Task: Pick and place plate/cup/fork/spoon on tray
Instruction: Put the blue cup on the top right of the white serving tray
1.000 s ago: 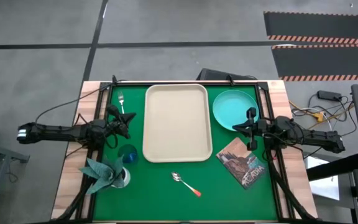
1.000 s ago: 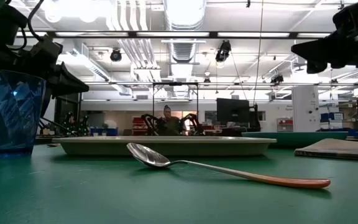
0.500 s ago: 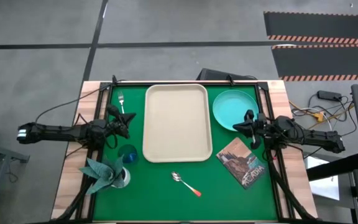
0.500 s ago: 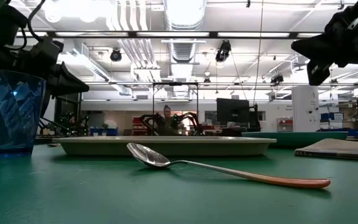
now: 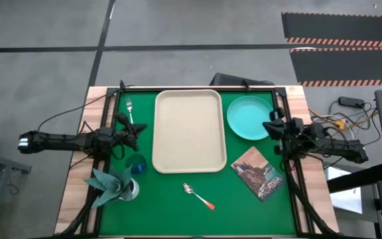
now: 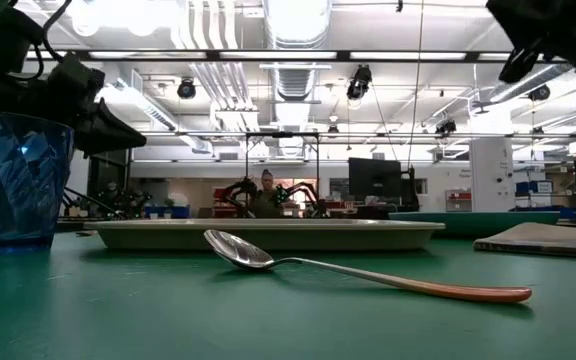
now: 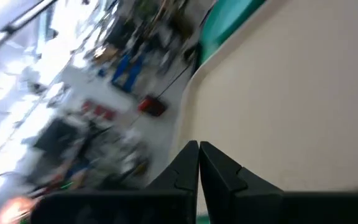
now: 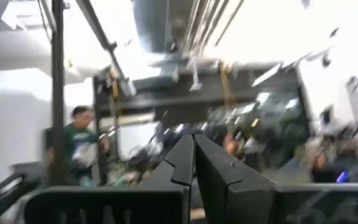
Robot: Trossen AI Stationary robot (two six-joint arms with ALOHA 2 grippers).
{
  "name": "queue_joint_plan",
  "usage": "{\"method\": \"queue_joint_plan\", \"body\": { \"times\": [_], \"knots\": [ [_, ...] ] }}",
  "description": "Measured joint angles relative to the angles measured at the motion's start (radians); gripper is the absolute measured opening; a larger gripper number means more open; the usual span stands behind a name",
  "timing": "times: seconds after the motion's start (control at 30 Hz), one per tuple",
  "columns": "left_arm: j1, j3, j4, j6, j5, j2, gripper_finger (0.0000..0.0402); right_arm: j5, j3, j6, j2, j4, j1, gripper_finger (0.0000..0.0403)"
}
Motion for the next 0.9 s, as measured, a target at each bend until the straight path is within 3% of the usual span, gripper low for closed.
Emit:
{"method": "queue_joint_plan", "body": {
  "times": [0.27, 0.6, 0.77, 0.9],
  "knots": [
    [-0.001, 0.000, 0.096, -0.274, 0.412, 0.003, 0.0000, 0.047, 0.000, -0.189, 0.000, 0.181, 0.000, 0.0009],
    [0.000, 0.002, 0.240, -0.299, 0.423, -0.002, 0.0000, 0.064, 0.000, -0.220, 0.000, 0.165, 0.000, 0.0009],
    [0.000, 0.002, 0.496, -0.321, 0.427, -0.001, 0.0000, 0.064, 0.000, -0.219, 0.000, 0.165, 0.000, 0.0009],
    [0.000, 0.003, 0.768, -0.572, 0.427, -0.001, 0.0000, 0.064, 0.003, -0.225, 0.000, 0.163, 0.000, 0.0009]
  ]
}}
